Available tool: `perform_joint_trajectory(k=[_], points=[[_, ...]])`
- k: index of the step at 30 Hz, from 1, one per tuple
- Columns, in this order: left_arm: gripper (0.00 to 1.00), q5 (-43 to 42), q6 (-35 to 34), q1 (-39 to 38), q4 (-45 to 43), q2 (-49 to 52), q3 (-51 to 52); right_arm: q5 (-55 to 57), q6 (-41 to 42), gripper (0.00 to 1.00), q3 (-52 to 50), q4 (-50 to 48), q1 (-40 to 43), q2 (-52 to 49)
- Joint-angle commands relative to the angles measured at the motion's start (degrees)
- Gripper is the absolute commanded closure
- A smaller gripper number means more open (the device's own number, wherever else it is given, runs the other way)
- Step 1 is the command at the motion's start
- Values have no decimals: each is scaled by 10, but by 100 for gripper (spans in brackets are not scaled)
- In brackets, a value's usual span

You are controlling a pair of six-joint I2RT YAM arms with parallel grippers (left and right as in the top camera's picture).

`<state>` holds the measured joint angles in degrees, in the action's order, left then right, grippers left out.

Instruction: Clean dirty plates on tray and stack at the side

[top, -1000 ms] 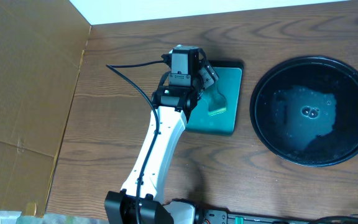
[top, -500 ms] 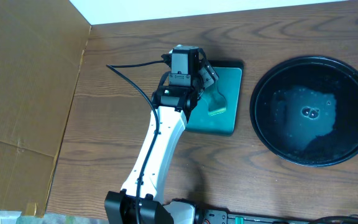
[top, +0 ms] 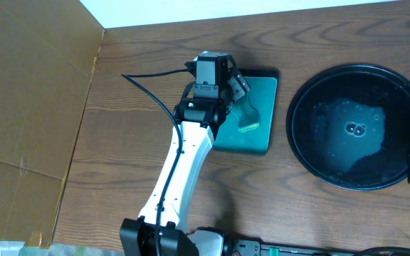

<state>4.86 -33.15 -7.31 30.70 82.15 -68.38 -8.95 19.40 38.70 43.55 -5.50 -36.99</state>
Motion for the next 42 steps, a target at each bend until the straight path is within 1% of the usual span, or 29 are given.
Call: perform_joint_trajectory(k=[1,3,4,8,15,22,25,28,37,39,42], points=[[20,5,1,2,1,0,-5,14,-11,1,-45,-46,-9,19],[20,5,1,2,1,0,-5,14,-18,1,-79,-93,-8,47],[20,5,1,2,1,0,-5,14,-26,1,-115,-142,-8,81],[20,5,1,2,1,0,-5,14,-31,1,-210,-243,-7,174],[20,5,1,2,1,0,-5,45,-38,1,-309,-327,1,285],[20,5,1,2,1,0,-5,72,-38,1,-379,-409,12,350],[20,5,1,2,1,0,-5,77,-40,1,-384,-410,16,360],[20,5,1,2,1,0,-5,76,-64,1,-384,-411,17,360],[20,5,1,2,1,0,-5,81,-216,1,-384,-391,18,366],[20,5,1,2,1,0,-5,83,-231,1,-384,-391,20,367],[20,5,1,2,1,0,-5,78,-230,1,-384,-391,22,367]])
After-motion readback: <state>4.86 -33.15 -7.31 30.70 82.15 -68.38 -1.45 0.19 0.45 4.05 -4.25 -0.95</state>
